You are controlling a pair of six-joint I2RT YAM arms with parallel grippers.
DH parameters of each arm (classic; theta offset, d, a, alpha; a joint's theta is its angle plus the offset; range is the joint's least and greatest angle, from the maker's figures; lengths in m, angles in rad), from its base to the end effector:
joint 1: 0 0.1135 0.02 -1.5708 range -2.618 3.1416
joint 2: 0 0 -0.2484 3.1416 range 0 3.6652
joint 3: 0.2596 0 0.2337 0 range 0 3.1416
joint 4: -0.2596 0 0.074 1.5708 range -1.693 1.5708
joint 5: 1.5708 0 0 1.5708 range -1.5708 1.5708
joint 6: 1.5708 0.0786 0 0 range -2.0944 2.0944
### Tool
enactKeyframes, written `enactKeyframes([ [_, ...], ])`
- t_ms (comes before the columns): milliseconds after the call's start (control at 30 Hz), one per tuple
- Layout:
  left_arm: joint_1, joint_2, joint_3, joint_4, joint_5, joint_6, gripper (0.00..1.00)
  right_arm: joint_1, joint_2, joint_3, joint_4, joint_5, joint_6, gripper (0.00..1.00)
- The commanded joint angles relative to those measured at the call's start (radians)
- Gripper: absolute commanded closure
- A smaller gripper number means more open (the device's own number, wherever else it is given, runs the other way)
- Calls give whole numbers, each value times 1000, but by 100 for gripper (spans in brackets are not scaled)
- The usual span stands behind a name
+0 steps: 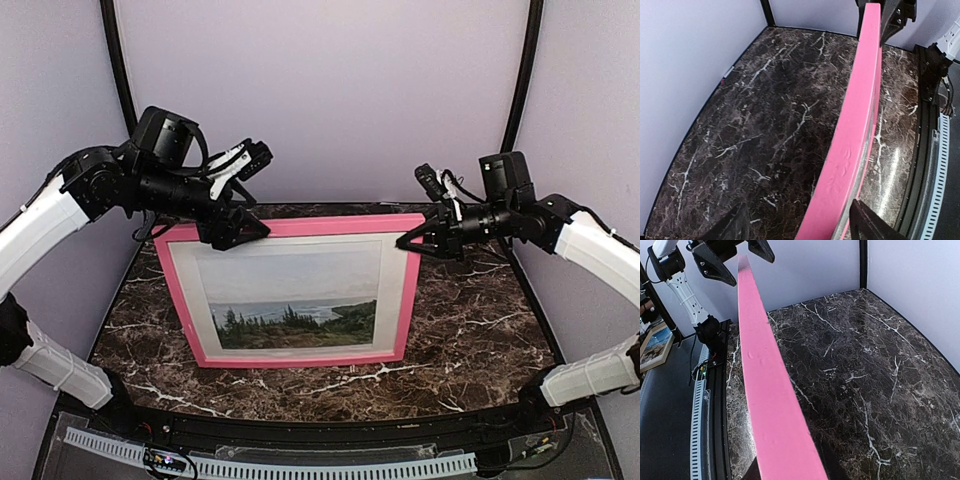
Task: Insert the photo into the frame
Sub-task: Pass from the left arm to the right, then turn over the photo frame at the center of the board.
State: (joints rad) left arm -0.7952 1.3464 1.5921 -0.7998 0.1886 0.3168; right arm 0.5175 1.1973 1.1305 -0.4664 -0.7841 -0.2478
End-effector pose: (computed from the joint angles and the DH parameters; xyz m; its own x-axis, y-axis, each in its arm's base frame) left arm 0.1980 -0.2230 0.3892 -0.0968 0.5358 -0.8388 0.8873 0.4283 0.1712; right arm 0.2075 0.1820 0.3237 -0.2127 -0.3209 -0.9229 -0.9603 0.2432 0.1368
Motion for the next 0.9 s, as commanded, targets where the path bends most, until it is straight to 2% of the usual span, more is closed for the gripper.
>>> enactKeyframes([
  [0, 9, -86, -31, 129, -137, -38, 25, -11, 18, 2, 52, 46, 40, 99],
  [133, 14, -129, -52, 200, -308, -72, 19, -48, 41, 7, 58, 57, 92, 99],
  [400, 15, -191, -104, 238, -484, -183, 15, -120, 161, 78, -8, 80, 145, 96],
  [700, 15, -229, -284, 203, -559, -515, 14, -191, 333, 153, -26, -6, 163, 86],
  [867, 25, -234, -403, 223, -586, -635, 13, -225, 442, 176, -13, -65, 168, 80],
])
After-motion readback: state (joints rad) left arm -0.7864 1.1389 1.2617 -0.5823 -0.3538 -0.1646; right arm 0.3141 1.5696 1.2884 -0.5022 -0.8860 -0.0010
